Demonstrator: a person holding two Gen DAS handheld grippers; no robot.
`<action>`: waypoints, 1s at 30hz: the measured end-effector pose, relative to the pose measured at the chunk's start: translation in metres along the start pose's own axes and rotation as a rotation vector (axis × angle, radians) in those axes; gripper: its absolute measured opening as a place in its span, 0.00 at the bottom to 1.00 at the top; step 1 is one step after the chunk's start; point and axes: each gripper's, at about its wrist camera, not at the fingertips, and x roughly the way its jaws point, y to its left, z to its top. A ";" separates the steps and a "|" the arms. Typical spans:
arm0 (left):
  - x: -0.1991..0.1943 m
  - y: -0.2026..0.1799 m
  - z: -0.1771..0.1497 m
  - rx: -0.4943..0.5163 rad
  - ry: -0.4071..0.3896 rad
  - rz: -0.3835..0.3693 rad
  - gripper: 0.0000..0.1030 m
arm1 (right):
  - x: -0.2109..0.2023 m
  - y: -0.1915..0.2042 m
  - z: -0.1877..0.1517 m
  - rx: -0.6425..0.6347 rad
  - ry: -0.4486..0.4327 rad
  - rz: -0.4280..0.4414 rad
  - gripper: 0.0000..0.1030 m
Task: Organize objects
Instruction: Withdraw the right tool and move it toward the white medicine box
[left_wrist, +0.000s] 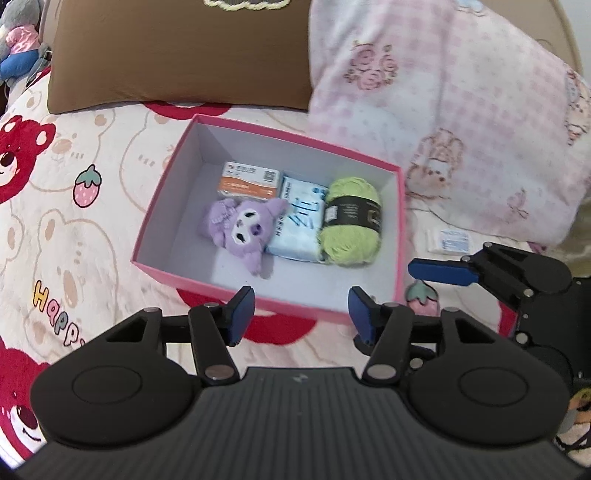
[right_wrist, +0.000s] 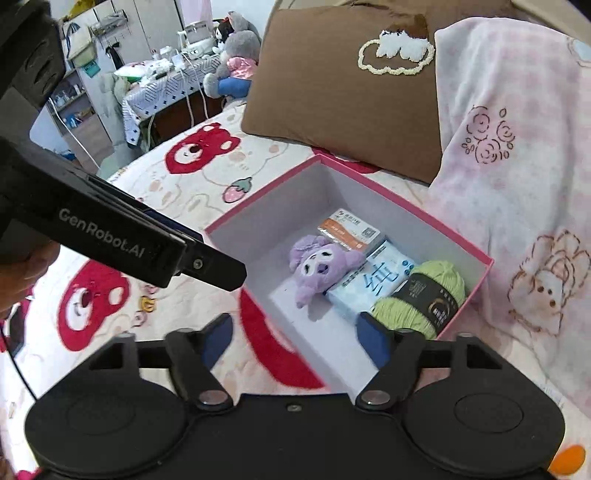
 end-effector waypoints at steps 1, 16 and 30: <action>-0.005 -0.003 -0.002 0.003 -0.007 -0.006 0.55 | -0.004 0.002 -0.001 0.002 -0.002 -0.018 0.79; -0.048 -0.031 -0.033 0.021 -0.005 -0.082 0.71 | -0.077 0.013 -0.041 -0.005 -0.024 -0.044 0.79; -0.048 -0.088 -0.069 0.129 0.059 -0.132 0.80 | -0.130 -0.004 -0.091 0.005 -0.029 -0.079 0.79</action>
